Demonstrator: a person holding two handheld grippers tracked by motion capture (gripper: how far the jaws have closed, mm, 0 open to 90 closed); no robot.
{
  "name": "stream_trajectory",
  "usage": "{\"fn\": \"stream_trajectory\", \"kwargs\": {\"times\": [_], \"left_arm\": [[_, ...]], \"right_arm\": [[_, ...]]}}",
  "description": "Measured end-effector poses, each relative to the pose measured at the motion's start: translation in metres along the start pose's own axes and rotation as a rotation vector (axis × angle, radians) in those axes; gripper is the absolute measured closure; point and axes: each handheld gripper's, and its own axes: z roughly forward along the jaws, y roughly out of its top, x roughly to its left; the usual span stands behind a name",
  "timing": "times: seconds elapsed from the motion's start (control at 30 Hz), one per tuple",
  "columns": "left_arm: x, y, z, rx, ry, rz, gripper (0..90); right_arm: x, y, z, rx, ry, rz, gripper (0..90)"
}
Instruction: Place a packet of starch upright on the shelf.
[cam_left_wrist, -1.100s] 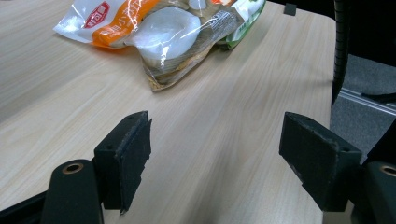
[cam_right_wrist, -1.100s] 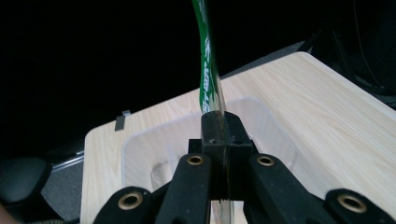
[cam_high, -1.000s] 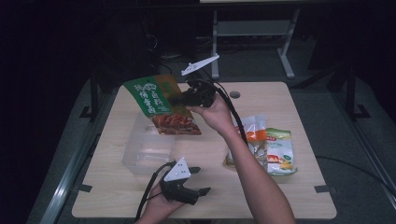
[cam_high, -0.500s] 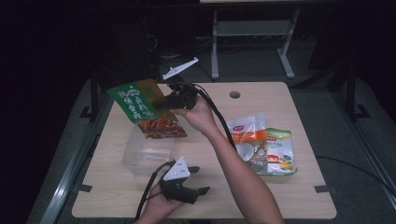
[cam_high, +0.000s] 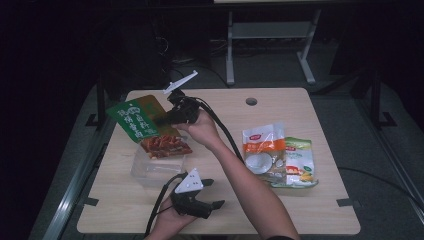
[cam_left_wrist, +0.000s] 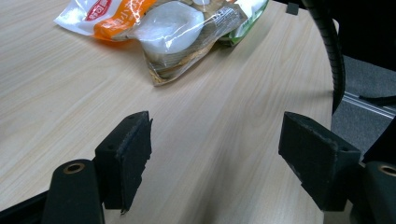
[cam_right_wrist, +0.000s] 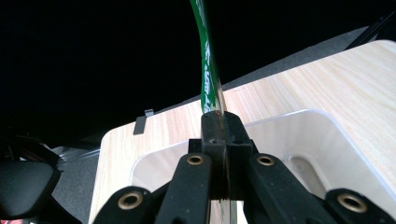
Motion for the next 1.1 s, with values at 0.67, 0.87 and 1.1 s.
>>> {"fn": "stream_trajectory", "kwargs": {"times": [0.67, 0.87, 1.1], "left_arm": [[0.002, -0.004, -0.004, 0.001, 0.012, -0.005, 25.0], [0.002, -0.005, -0.005, 0.007, 0.017, 0.001, 25.0], [0.001, -0.005, -0.003, 0.011, 0.016, 0.012, 25.0]], "right_arm": [[-0.02, -0.015, 0.036, 0.174, -0.003, 0.02, 76.8], [-0.028, -0.022, 0.046, 0.21, -0.005, 0.035, 87.9], [-0.02, -0.026, 0.039, 0.134, -0.014, 0.044, 89.4]]}}
